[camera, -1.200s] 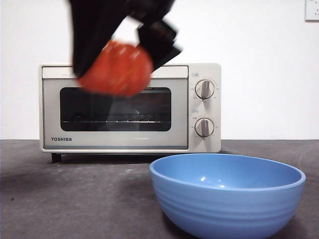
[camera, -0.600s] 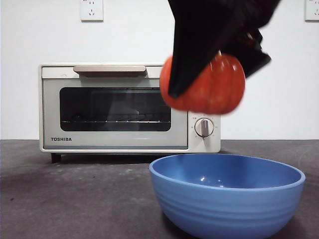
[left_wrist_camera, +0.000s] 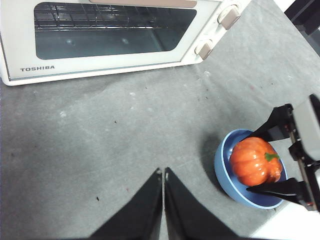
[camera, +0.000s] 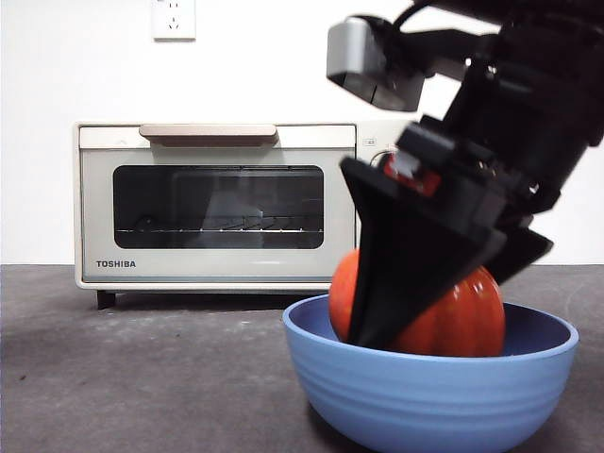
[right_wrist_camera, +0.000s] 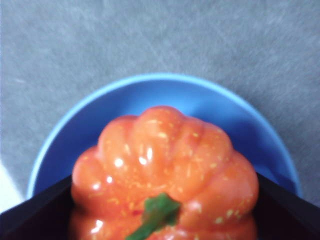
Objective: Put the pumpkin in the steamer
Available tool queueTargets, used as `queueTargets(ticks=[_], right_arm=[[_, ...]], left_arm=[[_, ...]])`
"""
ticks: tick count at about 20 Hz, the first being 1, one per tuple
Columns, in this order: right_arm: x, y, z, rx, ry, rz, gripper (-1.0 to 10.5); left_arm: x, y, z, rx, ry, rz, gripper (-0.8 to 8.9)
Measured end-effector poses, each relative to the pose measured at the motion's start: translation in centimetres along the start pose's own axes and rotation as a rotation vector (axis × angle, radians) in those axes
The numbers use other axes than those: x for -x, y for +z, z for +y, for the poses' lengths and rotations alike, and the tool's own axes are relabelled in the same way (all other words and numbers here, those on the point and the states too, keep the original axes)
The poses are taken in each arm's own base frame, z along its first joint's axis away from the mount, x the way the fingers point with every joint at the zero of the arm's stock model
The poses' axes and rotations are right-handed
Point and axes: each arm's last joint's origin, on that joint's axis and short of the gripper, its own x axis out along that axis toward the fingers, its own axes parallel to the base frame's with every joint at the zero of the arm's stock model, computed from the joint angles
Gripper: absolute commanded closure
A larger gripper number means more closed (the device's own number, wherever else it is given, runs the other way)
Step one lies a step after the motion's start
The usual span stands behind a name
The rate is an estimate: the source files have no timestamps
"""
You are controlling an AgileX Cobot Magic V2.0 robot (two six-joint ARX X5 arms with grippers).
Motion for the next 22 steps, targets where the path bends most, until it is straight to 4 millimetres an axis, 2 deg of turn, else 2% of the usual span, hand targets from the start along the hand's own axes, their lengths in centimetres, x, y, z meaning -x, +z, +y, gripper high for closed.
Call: queueTargets(ticks=[5, 7, 14, 17, 22], right_arm=[[-1.2, -0.1, -0.1, -0.003, -0.001, 0.029, 5.1], [-1.3, -0.1, -0.1, -0.004, -0.001, 0.033, 4.5], [-1.2, 0.0, -0.1, -0.003, 0.0, 0.029, 4.2], [-0.6, 0.9, 0.1, 0.001, 0.002, 0.023, 4.2], [1.9, 3.4, 0.4, 0.006, 0.002, -0.004, 4.2]], left_arm=[[0.0, 0.0, 0.0, 0.0, 0.0, 0.0, 7.97], [0.0, 0.0, 0.0, 0.0, 0.0, 0.0, 7.98], [0.0, 0.0, 0.0, 0.0, 0.0, 0.0, 7.98], [0.0, 0.0, 0.0, 0.0, 0.0, 0.0, 7.97], [0.0, 0.0, 0.0, 0.0, 0.0, 0.0, 7.98]])
